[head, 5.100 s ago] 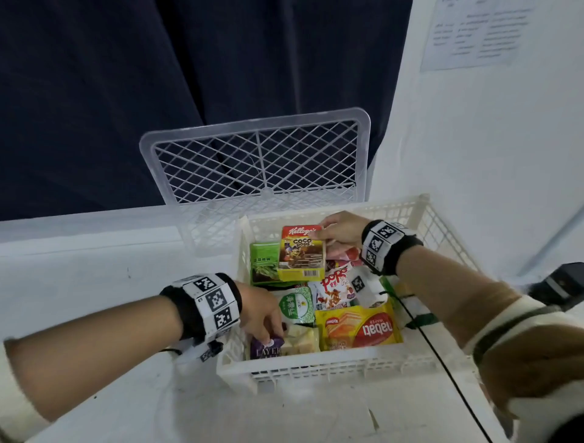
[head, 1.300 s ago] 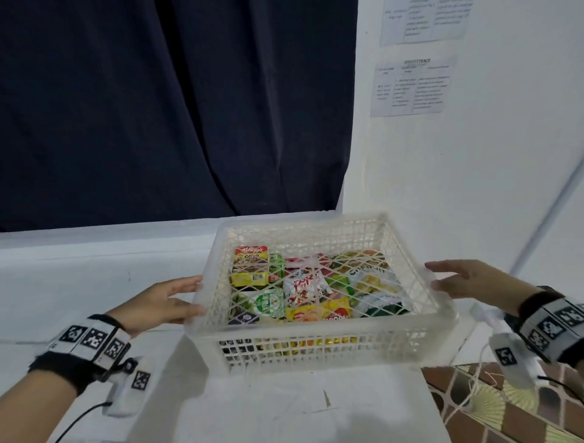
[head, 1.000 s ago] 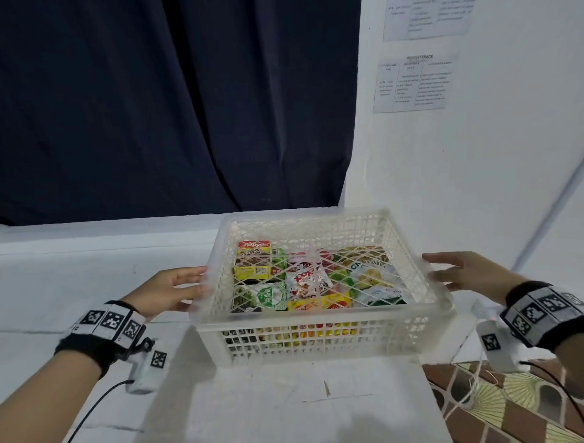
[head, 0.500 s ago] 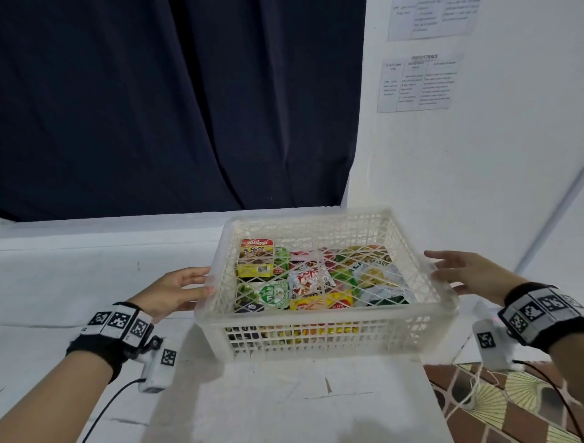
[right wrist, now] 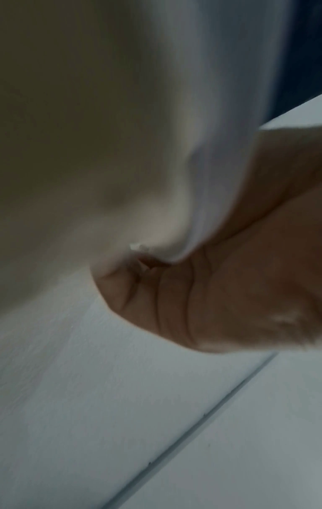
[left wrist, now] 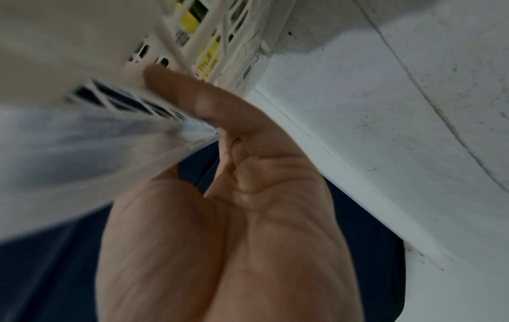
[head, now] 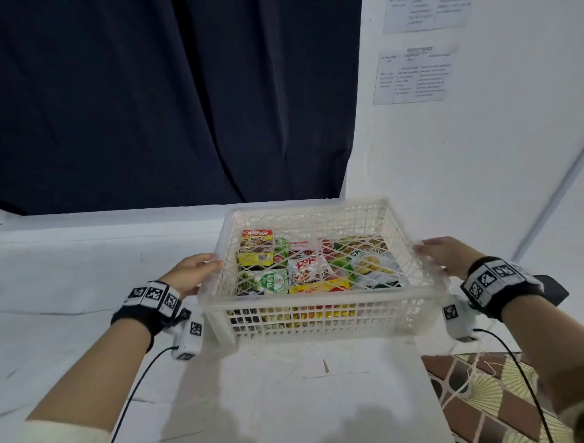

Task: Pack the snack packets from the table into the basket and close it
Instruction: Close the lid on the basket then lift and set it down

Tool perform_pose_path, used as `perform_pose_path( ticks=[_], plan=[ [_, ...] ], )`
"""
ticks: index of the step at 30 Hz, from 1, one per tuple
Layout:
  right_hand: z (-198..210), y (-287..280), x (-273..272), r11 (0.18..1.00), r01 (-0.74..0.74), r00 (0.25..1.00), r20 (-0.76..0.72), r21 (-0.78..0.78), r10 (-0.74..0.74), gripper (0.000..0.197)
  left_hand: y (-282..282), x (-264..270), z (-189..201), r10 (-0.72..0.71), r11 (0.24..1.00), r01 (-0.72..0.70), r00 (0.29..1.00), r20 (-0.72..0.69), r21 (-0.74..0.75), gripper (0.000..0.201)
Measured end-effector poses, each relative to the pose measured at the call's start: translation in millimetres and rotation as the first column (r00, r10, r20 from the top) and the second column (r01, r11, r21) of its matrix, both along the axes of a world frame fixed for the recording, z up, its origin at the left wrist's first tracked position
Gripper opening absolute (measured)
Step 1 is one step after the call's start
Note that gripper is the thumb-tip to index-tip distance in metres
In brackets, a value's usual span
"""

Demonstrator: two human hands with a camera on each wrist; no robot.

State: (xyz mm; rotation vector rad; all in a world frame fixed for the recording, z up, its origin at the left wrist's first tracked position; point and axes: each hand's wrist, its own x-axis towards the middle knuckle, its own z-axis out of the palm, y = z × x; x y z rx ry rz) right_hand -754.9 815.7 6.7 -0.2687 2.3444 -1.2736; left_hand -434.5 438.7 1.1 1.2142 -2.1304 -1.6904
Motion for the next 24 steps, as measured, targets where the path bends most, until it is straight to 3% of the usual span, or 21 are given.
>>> perform_pose_path(
  ticks=[2, 6, 12, 18, 24],
  plan=[
    [0.8, -1.8, 0.1, 1.000, -0.009, 1.000, 0.001, 0.027, 0.009, 0.040, -4.1, -2.0, 0.2, -0.005, 0.999, 0.004, 1.000, 0.025, 0.032, 0.041],
    [-4.2, -0.6, 0.7, 0.992, 0.011, 0.997, -0.079, 0.124, -0.001, 0.054, -4.3, -0.5, -1.4, -0.042, 0.999, 0.042, 0.998, 0.055, -0.002, 0.041],
    [-7.2, -0.9, 2.7, 0.969, -0.010, 0.990, -0.133, 0.247, 0.044, 0.060, 1.0, -2.8, -9.4, -0.005, 0.997, 0.004, 1.000, -0.010, -0.080, 0.017],
    [-9.6, -0.7, 2.8, 0.978, -0.020, 0.992, -0.116, 0.209, 0.045, 0.061, 4.7, 2.5, -7.8, -0.007, 0.986, 0.005, 1.000, -0.012, -0.164, 0.010],
    [-7.3, 0.7, 6.7, 0.971, -0.035, 0.978, -0.190, 0.238, 0.082, 0.056, 7.1, 11.3, -6.7, -0.039, 0.977, 0.041, 0.999, 0.014, -0.211, 0.015]
  ],
)
